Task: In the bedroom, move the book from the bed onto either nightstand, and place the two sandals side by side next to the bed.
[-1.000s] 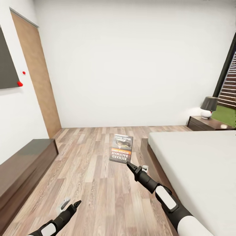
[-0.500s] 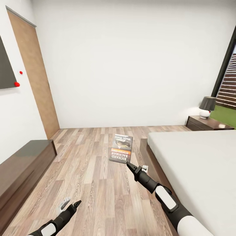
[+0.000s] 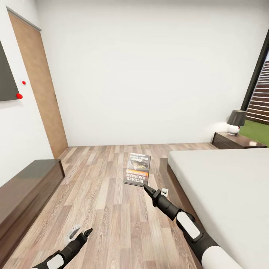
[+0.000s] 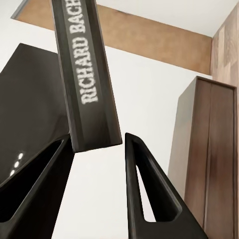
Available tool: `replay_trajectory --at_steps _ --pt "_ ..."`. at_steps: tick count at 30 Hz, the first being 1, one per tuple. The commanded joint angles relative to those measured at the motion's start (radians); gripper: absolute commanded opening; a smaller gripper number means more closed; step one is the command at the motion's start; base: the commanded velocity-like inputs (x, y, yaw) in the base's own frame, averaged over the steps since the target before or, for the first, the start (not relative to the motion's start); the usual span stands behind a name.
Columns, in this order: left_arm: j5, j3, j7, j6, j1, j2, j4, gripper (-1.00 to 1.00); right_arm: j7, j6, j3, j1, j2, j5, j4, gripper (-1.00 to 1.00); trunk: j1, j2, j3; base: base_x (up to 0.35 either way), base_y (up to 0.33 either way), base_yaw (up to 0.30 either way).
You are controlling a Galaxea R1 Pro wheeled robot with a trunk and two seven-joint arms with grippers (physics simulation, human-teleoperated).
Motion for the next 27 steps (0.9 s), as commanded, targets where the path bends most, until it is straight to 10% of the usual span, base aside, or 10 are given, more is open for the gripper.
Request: replay_trajectory --at_steps 1,27 --pt "-0.003 0.008 -0.004 0.001 -0.001 0.0 0.001 1.0 0.0 0.006 0.004 -0.001 -0.001 -0.012 0.0 -1.0 0.0 -0.001 -0.001 0.0 0.0 0.0" --pt "-0.002 0.008 -0.007 0.002 0.005 0.026 0.001 1.0 0.007 0.004 0.002 -0.001 -0.005 -0.016 -0.001 -1.0 0.0 -0.001 -0.001 0.0 0.0 0.0"
